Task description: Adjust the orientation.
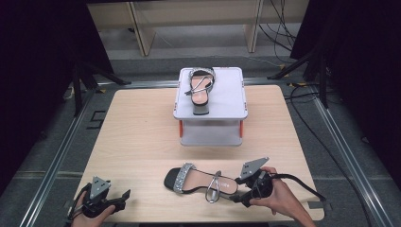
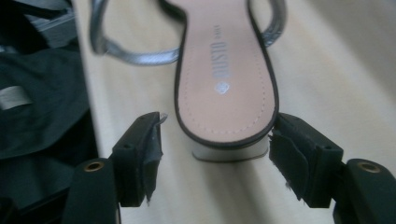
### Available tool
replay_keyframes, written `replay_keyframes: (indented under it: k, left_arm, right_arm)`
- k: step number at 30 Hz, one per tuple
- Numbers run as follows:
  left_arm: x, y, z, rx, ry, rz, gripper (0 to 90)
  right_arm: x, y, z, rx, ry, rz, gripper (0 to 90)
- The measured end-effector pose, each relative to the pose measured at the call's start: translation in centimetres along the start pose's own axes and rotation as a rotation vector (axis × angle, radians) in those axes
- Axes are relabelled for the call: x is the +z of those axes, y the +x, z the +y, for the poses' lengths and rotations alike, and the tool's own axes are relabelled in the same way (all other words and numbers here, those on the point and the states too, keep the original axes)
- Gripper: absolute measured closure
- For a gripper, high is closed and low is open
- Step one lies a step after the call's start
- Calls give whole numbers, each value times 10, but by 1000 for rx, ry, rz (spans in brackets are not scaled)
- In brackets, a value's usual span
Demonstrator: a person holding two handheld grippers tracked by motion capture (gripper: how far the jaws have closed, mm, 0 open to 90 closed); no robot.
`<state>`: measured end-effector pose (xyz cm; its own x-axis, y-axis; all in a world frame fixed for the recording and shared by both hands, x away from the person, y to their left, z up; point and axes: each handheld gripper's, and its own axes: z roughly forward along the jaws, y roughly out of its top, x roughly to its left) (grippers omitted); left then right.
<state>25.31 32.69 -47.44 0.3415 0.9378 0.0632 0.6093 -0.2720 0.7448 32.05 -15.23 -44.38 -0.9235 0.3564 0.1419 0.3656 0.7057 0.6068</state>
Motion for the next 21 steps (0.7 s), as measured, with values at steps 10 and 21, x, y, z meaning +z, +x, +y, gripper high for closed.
replay_keyframes:
  k: [10, 21]
  left_arm:
    - [1, 0, 0, -9, 1, -3, 172]
    - [2, 1, 0, -17, 0, -7, 172]
  right_arm:
    - [-35, -7, 1, 133, -190, -97, 421]
    - [-3, -17, 23, 84, -132, -69, 561]
